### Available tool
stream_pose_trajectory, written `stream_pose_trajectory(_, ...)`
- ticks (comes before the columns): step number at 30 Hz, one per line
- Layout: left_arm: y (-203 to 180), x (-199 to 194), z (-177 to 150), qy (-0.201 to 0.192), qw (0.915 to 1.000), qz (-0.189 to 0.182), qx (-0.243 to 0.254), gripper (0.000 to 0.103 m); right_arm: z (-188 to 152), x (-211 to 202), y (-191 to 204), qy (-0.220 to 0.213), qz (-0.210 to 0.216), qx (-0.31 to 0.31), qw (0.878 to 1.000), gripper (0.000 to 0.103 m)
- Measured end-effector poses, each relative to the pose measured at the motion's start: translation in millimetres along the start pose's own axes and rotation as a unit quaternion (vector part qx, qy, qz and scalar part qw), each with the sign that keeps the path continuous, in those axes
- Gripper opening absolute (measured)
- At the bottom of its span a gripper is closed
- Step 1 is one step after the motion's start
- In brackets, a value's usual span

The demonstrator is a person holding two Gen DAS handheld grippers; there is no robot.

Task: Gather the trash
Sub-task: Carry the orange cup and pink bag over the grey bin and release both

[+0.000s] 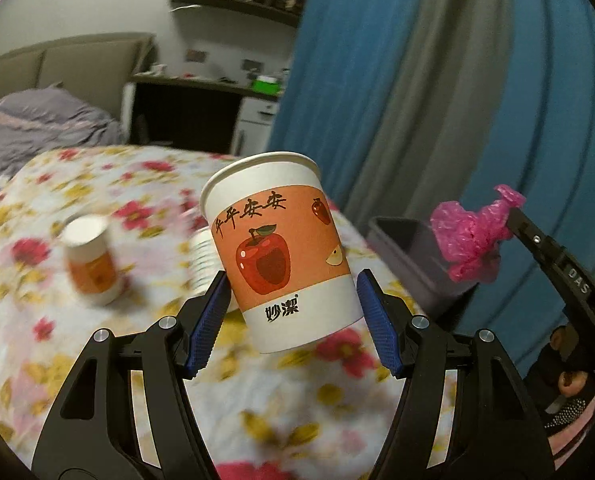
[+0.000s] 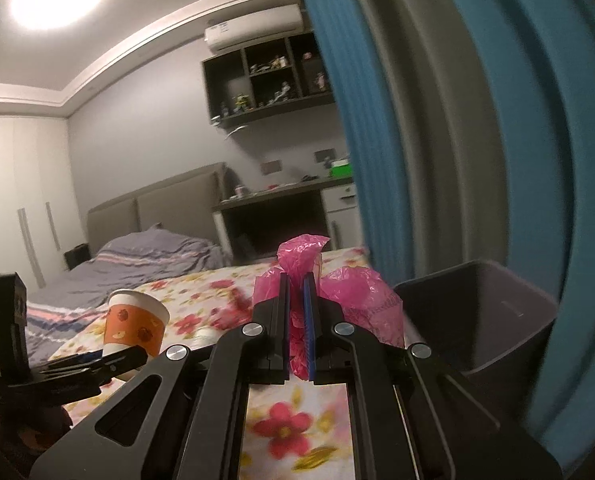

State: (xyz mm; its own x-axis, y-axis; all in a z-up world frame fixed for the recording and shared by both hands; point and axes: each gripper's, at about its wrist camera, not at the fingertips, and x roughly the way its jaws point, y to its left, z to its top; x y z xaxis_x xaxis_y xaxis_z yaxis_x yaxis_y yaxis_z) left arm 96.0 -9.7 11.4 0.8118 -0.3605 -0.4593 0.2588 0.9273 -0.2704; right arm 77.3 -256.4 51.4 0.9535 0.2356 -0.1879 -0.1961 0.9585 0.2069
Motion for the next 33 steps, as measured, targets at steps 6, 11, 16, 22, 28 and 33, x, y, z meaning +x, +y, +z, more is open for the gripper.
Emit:
stream_pose_trajectory(6, -56, 40, 25, -0.002, 0.9973, -0.059, 0.042, 0.064, 17, 6, -50, -0.023, -0.062, 0.014, 0.998, 0.007)
stream_pose_trajectory(11, -98, 80, 44, -0.006, 0.9912, -0.122, 0.052, 0.064, 20, 30, -91, -0.02, -0.101, 0.036, 0.994, 0.007)
stream_pose_trajectory(16, -132, 131, 56, 0.005, 0.9847, -0.165, 0.057, 0.064, 12, 46, -114, -0.009, -0.115, 0.042, 0.992, 0.007)
stream_pose_trajectory(22, -158, 179, 53, 0.029, 0.9809, -0.179, 0.071, 0.064, 1, 58, -131, 0.012, -0.127, 0.044, 0.991, 0.007)
stream_pose_trajectory(28, -169, 212, 45, 0.055, 0.9779, -0.186, 0.078, 0.064, -10, 67, -145, 0.035, -0.131, 0.05, 0.989, 0.007)
stream_pose_trajectory(33, -171, 231, 40, 0.07, 0.9762, -0.193, 0.071, 0.064, -14, 74, -153, 0.049, -0.131, 0.057, 0.989, 0.007)
